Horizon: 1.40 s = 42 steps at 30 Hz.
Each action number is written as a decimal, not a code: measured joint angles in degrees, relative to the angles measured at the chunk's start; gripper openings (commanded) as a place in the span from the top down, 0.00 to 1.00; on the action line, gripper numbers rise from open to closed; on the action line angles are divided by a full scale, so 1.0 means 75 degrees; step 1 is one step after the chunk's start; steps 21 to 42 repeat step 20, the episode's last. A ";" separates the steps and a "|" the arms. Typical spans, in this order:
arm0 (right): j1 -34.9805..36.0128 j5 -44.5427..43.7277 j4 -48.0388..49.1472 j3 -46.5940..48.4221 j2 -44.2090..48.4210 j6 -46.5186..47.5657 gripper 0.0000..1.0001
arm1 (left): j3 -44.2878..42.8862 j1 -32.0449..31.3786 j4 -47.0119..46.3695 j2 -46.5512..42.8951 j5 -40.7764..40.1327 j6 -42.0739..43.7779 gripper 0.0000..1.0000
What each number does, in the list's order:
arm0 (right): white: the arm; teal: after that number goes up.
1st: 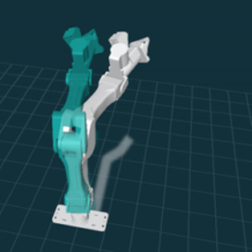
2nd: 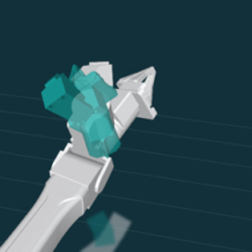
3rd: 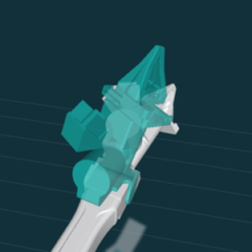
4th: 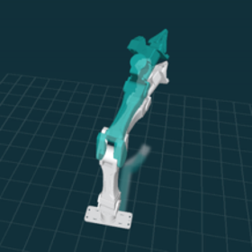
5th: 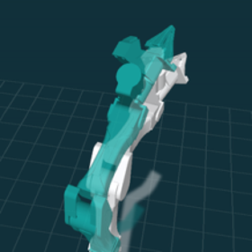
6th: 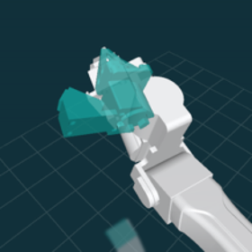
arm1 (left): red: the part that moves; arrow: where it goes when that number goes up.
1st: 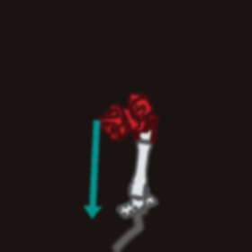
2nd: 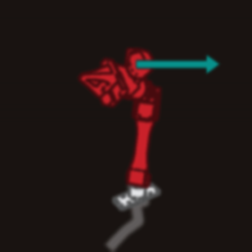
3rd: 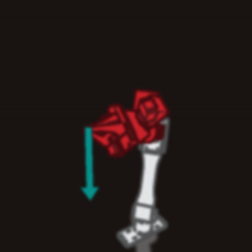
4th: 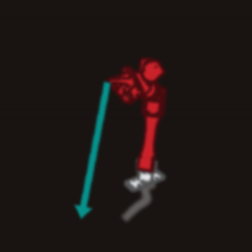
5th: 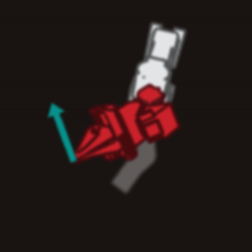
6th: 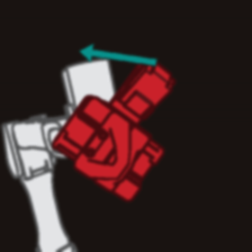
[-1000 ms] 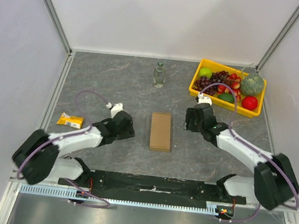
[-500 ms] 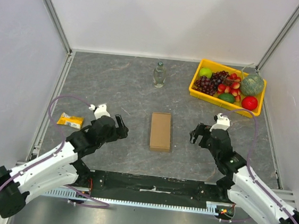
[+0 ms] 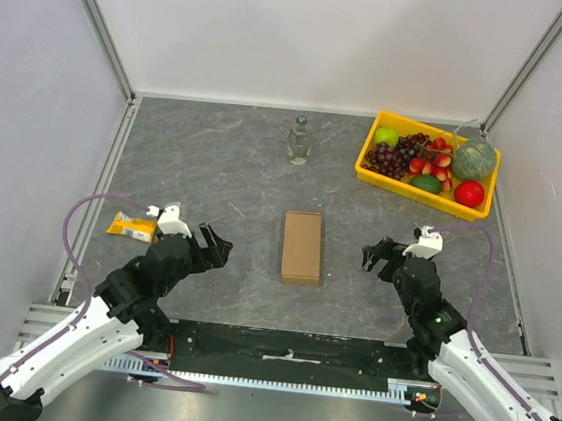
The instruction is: Fold the paper box
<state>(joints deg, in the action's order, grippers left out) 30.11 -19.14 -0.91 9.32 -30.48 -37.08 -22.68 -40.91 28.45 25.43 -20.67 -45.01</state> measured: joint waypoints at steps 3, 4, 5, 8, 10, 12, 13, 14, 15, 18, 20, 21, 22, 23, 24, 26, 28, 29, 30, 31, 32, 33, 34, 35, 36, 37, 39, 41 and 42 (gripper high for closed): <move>0.0000 -0.0055 -0.0012 -0.0003 -0.0178 0.0003 0.02 | 0.0090 0.0000 0.0009 -0.0251 0.0000 0.0020 0.07; 0.0000 -0.0061 -0.0044 -0.0003 -0.0259 0.0003 0.02 | 0.0117 0.0000 0.0012 -0.0323 -0.0006 0.0020 0.07; 0.0000 -0.0061 -0.0064 -0.0003 -0.0332 0.0000 0.02 | 0.0143 0.0000 0.0026 -0.0393 -0.0015 0.0020 0.07; 0.0000 -0.0058 -0.0160 -0.0003 -0.0577 -0.0012 0.02 | 0.0198 0.0000 0.0038 -0.0548 -0.0055 0.0017 0.07; 0.0000 -0.0058 -0.0262 0.0003 -0.0702 -0.0026 0.02 | 0.0204 -0.0006 0.0058 -0.0609 -0.0085 0.0017 0.07; 0.0000 -0.0058 -0.0382 0.0006 -0.0752 -0.0038 0.02 | 0.0204 -0.0006 0.0093 -0.0653 -0.0154 0.0015 0.07; 0.0000 -0.0058 -0.0425 0.0006 -0.0752 -0.0044 0.02 | 0.0204 -0.0006 0.0111 -0.0664 -0.0184 0.0015 0.07; 0.0000 -0.0058 -0.0443 0.0006 -0.0749 -0.0047 0.02 | 0.0204 -0.0006 0.0128 -0.0673 -0.0213 0.0015 0.07; 0.0000 -0.0058 -0.0460 0.0006 -0.0743 -0.0055 0.02 | 0.0204 -0.0006 0.0146 -0.0679 -0.0230 0.0017 0.07; 0.0000 -0.0061 -0.0466 0.0006 -0.0694 -0.0058 0.02 | 0.0204 -0.0006 0.0201 -0.0691 -0.0233 0.0017 0.07; 0.0000 -0.0061 -0.0460 0.0006 -0.0656 -0.0058 0.02 | 0.0204 -0.0006 0.0198 -0.0691 -0.0221 0.0017 0.06; 0.0000 -0.0061 -0.0460 0.0006 -0.0656 -0.0058 0.02 | 0.0204 -0.0006 0.0198 -0.0691 -0.0221 0.0017 0.06; 0.0000 -0.0061 -0.0460 0.0006 -0.0656 -0.0058 0.02 | 0.0204 -0.0006 0.0198 -0.0691 -0.0221 0.0017 0.06; 0.0000 -0.0061 -0.0460 0.0006 -0.0656 -0.0058 0.02 | 0.0204 -0.0006 0.0198 -0.0691 -0.0221 0.0017 0.06; 0.0000 -0.0061 -0.0460 0.0006 -0.0656 -0.0058 0.02 | 0.0204 -0.0006 0.0198 -0.0691 -0.0221 0.0017 0.06; 0.0000 -0.0061 -0.0460 0.0006 -0.0656 -0.0058 0.02 | 0.0204 -0.0006 0.0198 -0.0691 -0.0221 0.0017 0.06; 0.0000 -0.0061 -0.0460 0.0006 -0.0656 -0.0058 0.02 | 0.0204 -0.0006 0.0198 -0.0691 -0.0221 0.0017 0.06; 0.0000 -0.0061 -0.0460 0.0006 -0.0656 -0.0058 0.02 | 0.0204 -0.0006 0.0198 -0.0691 -0.0221 0.0017 0.06; 0.0000 -0.0061 -0.0460 0.0006 -0.0656 -0.0058 0.02 | 0.0204 -0.0006 0.0198 -0.0691 -0.0221 0.0017 0.06; 0.0000 -0.0061 -0.0460 0.0006 -0.0656 -0.0058 0.02 | 0.0204 -0.0006 0.0198 -0.0691 -0.0221 0.0017 0.06; 0.0000 -0.0061 -0.0460 0.0006 -0.0656 -0.0058 0.02 | 0.0204 -0.0006 0.0198 -0.0691 -0.0221 0.0017 0.06; 0.0000 -0.0061 -0.0460 0.0006 -0.0656 -0.0058 0.02 | 0.0204 -0.0006 0.0198 -0.0691 -0.0221 0.0017 0.06; 0.0000 -0.0061 -0.0460 0.0006 -0.0656 -0.0058 0.02 | 0.0204 -0.0006 0.0198 -0.0691 -0.0221 0.0017 0.06; 0.0000 -0.0061 -0.0460 0.0006 -0.0656 -0.0058 0.02 | 0.0204 -0.0006 0.0198 -0.0691 -0.0221 0.0017 0.06; 0.0000 -0.0061 -0.0460 0.0006 -0.0656 -0.0058 0.02 | 0.0204 -0.0006 0.0198 -0.0691 -0.0221 0.0017 0.06; 0.0000 -0.0061 -0.0460 0.0006 -0.0656 -0.0058 0.02 | 0.0204 -0.0006 0.0198 -0.0691 -0.0221 0.0017 0.06; 0.0000 -0.0061 -0.0460 0.0006 -0.0656 -0.0058 0.02 | 0.0204 -0.0006 0.0198 -0.0691 -0.0221 0.0017 0.06; 0.0000 -0.0061 -0.0460 0.0006 -0.0656 -0.0058 0.02 | 0.0204 -0.0006 0.0198 -0.0691 -0.0221 0.0017 0.06; 0.0000 -0.0061 -0.0460 0.0006 -0.0656 -0.0058 0.02 | 0.0204 -0.0006 0.0198 -0.0691 -0.0221 0.0017 0.06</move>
